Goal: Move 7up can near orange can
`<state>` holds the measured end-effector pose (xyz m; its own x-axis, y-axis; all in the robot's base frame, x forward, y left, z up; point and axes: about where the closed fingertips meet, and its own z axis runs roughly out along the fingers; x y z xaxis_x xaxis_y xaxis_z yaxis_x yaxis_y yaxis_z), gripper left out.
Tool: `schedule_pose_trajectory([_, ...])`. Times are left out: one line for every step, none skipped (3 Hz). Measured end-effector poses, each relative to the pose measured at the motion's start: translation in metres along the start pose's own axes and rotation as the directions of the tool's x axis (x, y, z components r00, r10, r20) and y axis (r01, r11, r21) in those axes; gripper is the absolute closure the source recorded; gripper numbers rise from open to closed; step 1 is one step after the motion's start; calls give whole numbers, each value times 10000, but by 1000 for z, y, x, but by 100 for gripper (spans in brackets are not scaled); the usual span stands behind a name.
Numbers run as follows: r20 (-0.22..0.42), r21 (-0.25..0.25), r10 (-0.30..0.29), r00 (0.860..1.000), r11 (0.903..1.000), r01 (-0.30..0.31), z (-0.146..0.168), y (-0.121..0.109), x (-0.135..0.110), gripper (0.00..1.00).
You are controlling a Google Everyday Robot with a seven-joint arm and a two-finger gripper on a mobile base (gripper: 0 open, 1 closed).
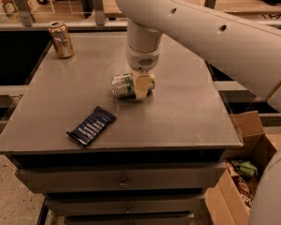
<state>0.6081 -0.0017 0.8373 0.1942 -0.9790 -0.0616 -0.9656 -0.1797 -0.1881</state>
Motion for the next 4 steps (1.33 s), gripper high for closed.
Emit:
schedule_pose_trajectory([60, -138, 56, 10000, 9999, -55, 3, 1, 0, 64])
schedule_pose_trajectory([62, -137, 48, 10000, 9999, -48, 5, 1, 0, 87])
schedule_pose_trajectory([64, -141, 44, 10000, 9999, -43, 6, 1, 0, 100])
schedule_pose_trajectory([555, 578, 295, 9980, 9978, -327, -7, -5, 2, 100])
